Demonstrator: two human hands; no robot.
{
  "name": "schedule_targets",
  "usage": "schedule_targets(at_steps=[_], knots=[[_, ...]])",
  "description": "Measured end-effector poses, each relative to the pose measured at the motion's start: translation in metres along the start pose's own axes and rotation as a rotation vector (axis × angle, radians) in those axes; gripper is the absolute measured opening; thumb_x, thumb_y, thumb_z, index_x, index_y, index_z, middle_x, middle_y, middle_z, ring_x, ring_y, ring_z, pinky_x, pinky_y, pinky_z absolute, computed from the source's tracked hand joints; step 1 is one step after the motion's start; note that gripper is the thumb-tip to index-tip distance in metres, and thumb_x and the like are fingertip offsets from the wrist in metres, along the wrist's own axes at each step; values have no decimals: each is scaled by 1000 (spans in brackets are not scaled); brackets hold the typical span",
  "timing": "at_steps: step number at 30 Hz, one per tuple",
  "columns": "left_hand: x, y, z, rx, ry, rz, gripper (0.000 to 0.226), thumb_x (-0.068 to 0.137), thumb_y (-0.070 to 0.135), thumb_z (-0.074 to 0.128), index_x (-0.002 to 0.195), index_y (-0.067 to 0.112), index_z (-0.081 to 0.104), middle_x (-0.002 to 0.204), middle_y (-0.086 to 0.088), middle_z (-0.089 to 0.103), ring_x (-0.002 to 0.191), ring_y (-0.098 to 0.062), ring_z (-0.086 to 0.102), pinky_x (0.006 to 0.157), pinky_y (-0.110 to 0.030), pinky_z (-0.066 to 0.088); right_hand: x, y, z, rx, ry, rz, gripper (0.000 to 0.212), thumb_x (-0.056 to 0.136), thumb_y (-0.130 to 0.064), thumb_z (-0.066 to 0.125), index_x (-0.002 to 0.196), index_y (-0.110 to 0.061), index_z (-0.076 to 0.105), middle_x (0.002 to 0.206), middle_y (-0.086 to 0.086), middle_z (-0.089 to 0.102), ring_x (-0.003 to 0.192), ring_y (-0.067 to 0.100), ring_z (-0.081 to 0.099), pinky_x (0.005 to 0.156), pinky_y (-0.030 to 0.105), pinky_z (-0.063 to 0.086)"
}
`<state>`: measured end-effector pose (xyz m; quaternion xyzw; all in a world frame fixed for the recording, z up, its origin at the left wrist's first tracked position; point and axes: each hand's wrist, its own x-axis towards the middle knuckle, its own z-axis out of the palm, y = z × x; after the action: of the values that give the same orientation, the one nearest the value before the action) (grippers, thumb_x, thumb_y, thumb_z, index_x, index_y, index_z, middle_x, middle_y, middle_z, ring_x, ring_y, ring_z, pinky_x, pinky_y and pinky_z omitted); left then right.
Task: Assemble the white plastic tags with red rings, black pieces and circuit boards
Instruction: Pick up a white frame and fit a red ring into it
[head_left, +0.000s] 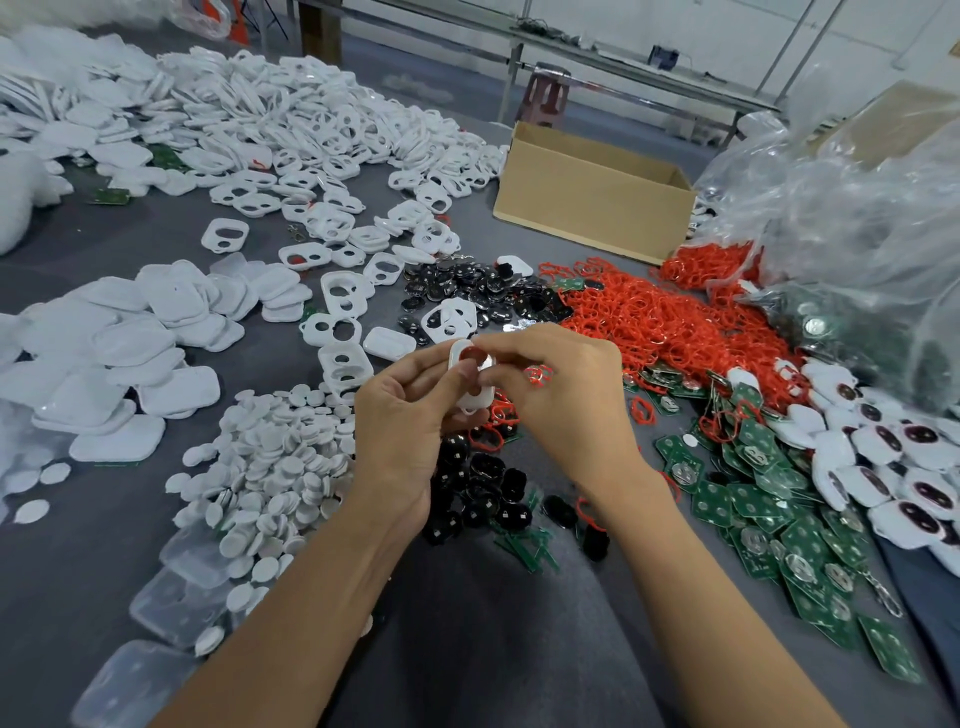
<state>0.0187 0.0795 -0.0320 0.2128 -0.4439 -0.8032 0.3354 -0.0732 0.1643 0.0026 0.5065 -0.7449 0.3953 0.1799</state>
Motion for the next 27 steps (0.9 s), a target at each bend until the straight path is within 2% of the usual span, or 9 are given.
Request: schedule_targets(at_steps=[4,8,11,13,15,19,27], knots=[[1,0,0,-51,-16,-42,32,69,18,74,99,10,71,80,-4,76,61,-10,67,61,-25,60,1,2,-4,8,-19,3,25,71,3,75,94,-5,77,83,5,74,72,17,68,71,27,54],[4,2,-1,-111,-7,-65,33,69,17,72,101,7,71,85,-5,77,65,-12,70,66,-29,62,2,-1,-6,79,-19,53,32,74,6,73,104,-5,74,87,7,74,74,15,70,72,31,58],[5,3,-2,-155,-4,-79,37,70,16,70,105,3,69,85,-4,77,70,-13,71,69,-30,60,4,-3,-9,272,-36,244,32,76,1,76,106,-10,73,91,3,73,80,11,69,77,31,58],[5,3,-2,-160,-25,-82,30,69,15,70,98,7,71,82,-3,76,68,-13,71,69,-29,60,6,-2,-12,415,-91,392,29,77,-5,77,105,-10,73,92,7,73,80,13,68,79,32,58],[4,4,-1,-154,-68,-70,25,70,15,70,94,11,72,81,-4,76,67,-13,71,66,-28,60,7,1,-16,591,-184,501,29,77,-8,76,105,-4,72,90,13,74,75,15,66,74,29,57],[0,6,-1,-131,-182,-50,24,71,18,69,94,14,74,84,-5,76,71,-14,72,61,-25,59,8,9,-23,818,-275,602,33,67,-17,75,95,0,70,76,10,70,62,11,63,58,18,50],[-1,8,0,-91,-233,-20,21,70,21,70,89,19,79,84,-4,76,72,-14,72,60,-24,57,9,10,-25,832,-286,586,22,69,-11,74,86,2,68,69,9,67,56,10,61,54,17,49]])
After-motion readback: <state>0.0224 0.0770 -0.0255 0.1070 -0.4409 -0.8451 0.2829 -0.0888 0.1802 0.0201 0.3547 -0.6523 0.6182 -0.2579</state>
